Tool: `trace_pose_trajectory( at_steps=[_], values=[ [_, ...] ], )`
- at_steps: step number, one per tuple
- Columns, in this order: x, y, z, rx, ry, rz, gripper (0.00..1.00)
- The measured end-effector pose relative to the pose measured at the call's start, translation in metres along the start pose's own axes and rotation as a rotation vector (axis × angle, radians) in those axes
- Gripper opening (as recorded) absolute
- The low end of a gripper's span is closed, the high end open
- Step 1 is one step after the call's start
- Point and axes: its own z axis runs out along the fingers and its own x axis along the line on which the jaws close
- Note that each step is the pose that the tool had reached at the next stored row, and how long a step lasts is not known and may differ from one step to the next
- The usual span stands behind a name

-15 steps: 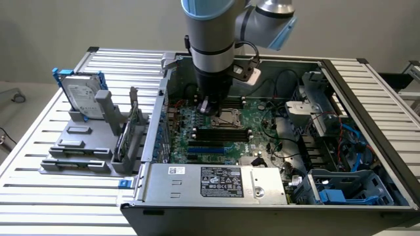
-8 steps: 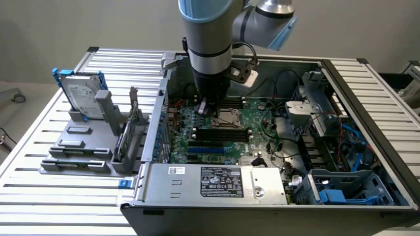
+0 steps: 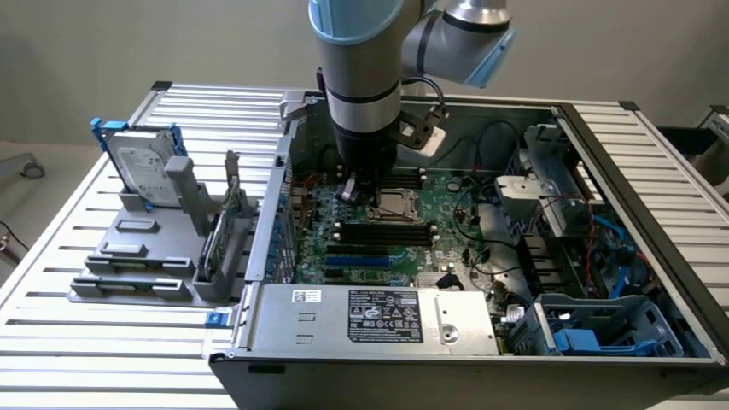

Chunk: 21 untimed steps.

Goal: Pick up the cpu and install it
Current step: 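Install the first cpu locking lever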

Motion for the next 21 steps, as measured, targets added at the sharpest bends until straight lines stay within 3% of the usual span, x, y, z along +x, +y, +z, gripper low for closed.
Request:
trace_pose_trajectory(
  at_steps=[3, 4, 9, 21],
  values=[
    [0.0000, 0.0001, 0.0002, -0.0057, -0.0032, 0.046, 0.11],
    [0.0000, 0.0001, 0.0002, -0.0049, -0.0054, 0.057, 0.11],
    [-0.0001, 0.0000, 0.0001, 0.0098, -0.0209, 0.096, 0.11],
    [-0.0014, -0.0006, 0.0085, 0.0155, -0.0281, 0.119, 0.11]
  ],
)
